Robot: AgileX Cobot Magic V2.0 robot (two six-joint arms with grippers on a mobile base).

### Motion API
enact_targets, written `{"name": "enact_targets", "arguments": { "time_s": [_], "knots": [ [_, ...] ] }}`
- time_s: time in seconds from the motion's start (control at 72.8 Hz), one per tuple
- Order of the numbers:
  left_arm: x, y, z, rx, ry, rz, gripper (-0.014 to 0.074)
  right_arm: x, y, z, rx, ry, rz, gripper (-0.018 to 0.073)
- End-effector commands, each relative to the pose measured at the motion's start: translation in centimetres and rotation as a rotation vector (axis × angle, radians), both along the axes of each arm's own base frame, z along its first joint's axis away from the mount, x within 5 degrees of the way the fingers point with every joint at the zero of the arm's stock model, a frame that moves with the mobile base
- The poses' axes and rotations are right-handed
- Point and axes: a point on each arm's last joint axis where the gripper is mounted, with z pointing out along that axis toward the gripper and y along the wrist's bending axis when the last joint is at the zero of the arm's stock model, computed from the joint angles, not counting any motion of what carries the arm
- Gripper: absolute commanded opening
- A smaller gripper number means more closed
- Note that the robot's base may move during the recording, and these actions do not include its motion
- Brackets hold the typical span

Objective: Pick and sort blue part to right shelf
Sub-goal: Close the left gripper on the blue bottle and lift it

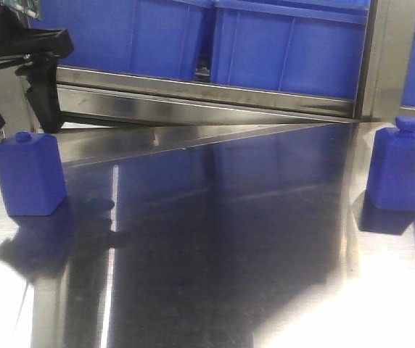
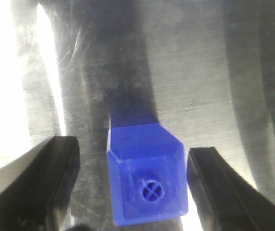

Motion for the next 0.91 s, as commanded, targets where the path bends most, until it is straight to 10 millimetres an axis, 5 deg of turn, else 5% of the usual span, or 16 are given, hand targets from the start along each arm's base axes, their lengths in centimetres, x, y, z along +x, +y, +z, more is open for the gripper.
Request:
{"name": "enact_targets", "arguments": {
  "time_s": [0.0,0.165,0.673,0.892],
  "knots": [
    [-0.3,-0.5,2.4,-0.036,-0.084,-0.002,0.0549,-0.2,0.0,1.6,-0.003,-0.122,-0.004,0.0036],
    [-0.5,-1.1,2.2,-0.032,-0.067,-0.022,0.0646,-0.2,0.0,1.6,-0.003,-0.122,-0.004,0.0036],
    [0.5,-1.9,-1.6,0.005,0.071,0.010,0.0638,-0.2,0.0,1.6,-0.003,-0.122,-0.004,0.0036],
    [0.5,-1.9,-2.6,0.026,0.128,0.007,0.0481,-0.2,0.0,1.6,-0.003,-0.122,-0.004,0.0036]
  ]
}}
